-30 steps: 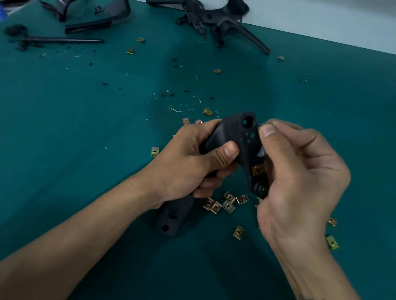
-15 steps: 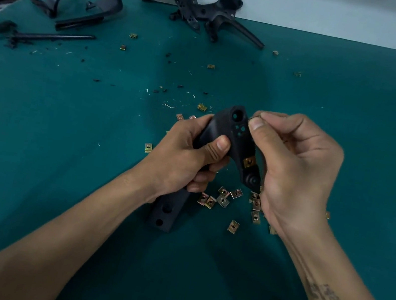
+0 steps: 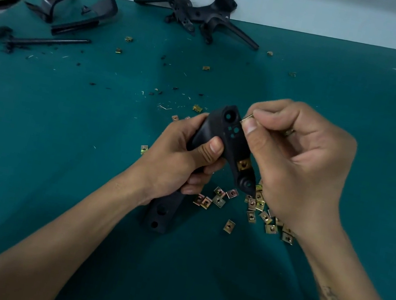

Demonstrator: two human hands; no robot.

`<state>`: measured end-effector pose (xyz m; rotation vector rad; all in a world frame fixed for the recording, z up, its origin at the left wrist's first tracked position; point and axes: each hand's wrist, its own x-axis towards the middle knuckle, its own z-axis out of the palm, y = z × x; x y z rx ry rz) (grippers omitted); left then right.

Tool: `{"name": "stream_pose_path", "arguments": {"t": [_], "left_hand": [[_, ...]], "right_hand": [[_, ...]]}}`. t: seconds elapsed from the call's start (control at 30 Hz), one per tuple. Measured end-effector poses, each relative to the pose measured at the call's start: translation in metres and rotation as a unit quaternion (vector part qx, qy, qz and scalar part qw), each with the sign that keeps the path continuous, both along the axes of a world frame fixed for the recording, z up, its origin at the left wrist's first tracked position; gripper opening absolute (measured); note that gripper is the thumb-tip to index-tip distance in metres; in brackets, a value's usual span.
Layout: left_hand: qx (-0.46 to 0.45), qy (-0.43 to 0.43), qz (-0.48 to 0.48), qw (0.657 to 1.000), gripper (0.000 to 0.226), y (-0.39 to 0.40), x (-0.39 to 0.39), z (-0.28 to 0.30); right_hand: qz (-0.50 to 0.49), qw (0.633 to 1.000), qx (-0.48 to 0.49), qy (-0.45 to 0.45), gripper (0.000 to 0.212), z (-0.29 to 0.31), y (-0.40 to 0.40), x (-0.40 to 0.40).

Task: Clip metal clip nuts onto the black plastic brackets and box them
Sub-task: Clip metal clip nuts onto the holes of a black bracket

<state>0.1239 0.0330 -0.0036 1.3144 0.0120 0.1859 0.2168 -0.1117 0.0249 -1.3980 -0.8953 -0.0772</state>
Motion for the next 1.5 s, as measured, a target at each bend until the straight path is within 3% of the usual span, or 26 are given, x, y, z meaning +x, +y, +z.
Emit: {"name": "stream_pose_path", "arguments": {"t": [0.1, 0.17, 0.23, 0.3, 0.4, 0.47, 0.67, 0.83, 1.27, 1.37, 1.5], "left_hand": [[-0.012, -0.015, -0.02, 1.0, 0.011, 0.002, -0.001, -0.001], [-0.016, -0.007, -0.019, 1.0, 0.008, 0.003, -0.001, -0.001], [-0.016, 0.004, -0.009, 1.0, 0.008, 0.003, 0.0, -0.002], [-0.015, 0.008, -0.005, 1.0, 0.007, 0.003, 0.0, -0.002], [-0.008, 0.007, -0.004, 1.0, 0.01, 0.002, -0.002, -0.001], [-0.009, 0.005, -0.003, 1.0, 0.014, 0.001, -0.002, 0.001], [-0.007, 0.008, 0.001, 1.0, 0.016, 0.0, -0.003, 0.002], [0.011, 0.017, 0.003, 1.0, 0.008, -0.001, 0.0, 0.0], [0.024, -0.008, -0.01, 1.0, 0.011, -0.003, -0.002, 0.001], [0.008, -0.006, -0.006, 1.0, 0.021, -0.002, -0.003, 0.001], [0.002, -0.002, 0.015, 1.0, 0.017, -0.001, -0.004, 0.001]], "right_hand": [[0.014, 0.989, 0.041, 0.141, 0.014, 0.003, 0.006, -0.009], [0.04, 0.951, 0.066, 0.299, 0.014, 0.003, 0.01, -0.013], [0.051, 0.92, 0.073, 0.381, 0.018, 0.001, 0.011, -0.013], [0.029, 0.936, 0.067, 0.345, 0.017, 0.0, 0.01, -0.013], [-0.029, 0.988, 0.039, 0.147, 0.015, -0.001, 0.009, -0.016], [-0.041, 0.997, 0.027, 0.059, 0.016, -0.003, 0.007, -0.018], [-0.034, 0.999, 0.003, 0.042, 0.015, 0.0, 0.005, -0.015], [-0.032, 0.997, -0.069, -0.013, 0.013, 0.005, -0.004, -0.006], [0.053, 0.995, -0.087, -0.01, 0.016, 0.017, -0.013, 0.003], [0.051, 0.996, -0.041, 0.06, 0.017, 0.01, -0.002, -0.006], [-0.039, 0.978, 0.067, 0.196, 0.015, -0.001, 0.018, -0.029]]}}
